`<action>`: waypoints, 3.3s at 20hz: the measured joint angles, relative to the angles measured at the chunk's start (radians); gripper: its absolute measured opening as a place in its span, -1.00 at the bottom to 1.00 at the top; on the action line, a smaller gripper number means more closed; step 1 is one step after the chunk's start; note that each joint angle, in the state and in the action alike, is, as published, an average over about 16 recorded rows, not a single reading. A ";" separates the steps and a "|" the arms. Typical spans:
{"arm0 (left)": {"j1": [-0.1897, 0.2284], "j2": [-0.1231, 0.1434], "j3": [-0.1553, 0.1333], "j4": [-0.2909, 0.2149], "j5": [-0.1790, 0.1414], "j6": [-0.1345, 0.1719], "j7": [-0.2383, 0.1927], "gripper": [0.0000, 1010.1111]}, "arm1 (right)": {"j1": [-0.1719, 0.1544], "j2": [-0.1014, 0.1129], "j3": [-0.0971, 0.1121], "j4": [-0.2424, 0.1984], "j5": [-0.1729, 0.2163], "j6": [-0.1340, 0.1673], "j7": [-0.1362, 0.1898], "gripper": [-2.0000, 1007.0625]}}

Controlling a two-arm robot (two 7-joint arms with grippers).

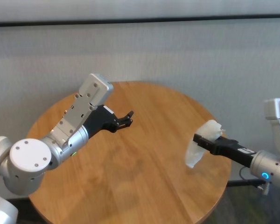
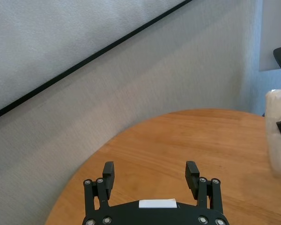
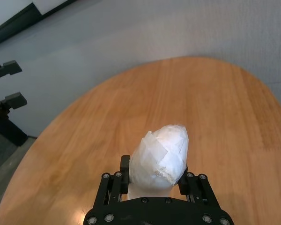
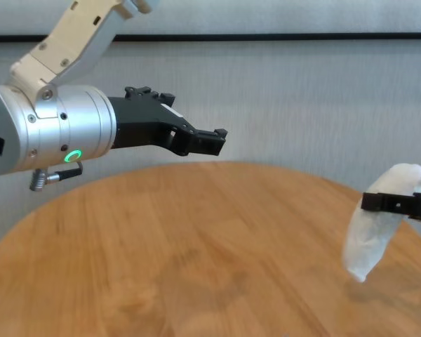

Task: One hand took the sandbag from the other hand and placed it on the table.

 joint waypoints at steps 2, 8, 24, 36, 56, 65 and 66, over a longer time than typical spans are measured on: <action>0.000 0.000 0.000 0.000 0.000 0.000 0.000 0.98 | 0.015 -0.004 -0.010 0.011 -0.018 0.011 0.001 0.12; 0.000 0.001 0.000 0.000 -0.001 -0.001 0.001 0.98 | 0.057 -0.022 -0.038 0.052 -0.069 0.042 0.007 0.12; 0.000 0.002 0.001 -0.001 -0.002 -0.002 0.001 0.98 | 0.112 -0.060 -0.070 0.136 -0.130 0.080 0.020 0.13; 0.000 0.003 0.001 -0.002 -0.003 -0.002 0.001 0.98 | 0.109 -0.059 -0.069 0.132 -0.127 0.081 0.018 0.55; 0.000 0.003 0.001 -0.001 -0.003 -0.002 0.001 0.98 | 0.107 -0.057 -0.067 0.129 -0.124 0.078 0.018 0.99; 0.000 0.003 0.001 -0.001 -0.003 -0.002 0.001 0.98 | 0.107 -0.057 -0.067 0.128 -0.124 0.078 0.018 0.99; 0.000 0.003 0.001 -0.001 -0.003 -0.002 0.001 0.98 | 0.107 -0.057 -0.067 0.128 -0.124 0.078 0.018 0.99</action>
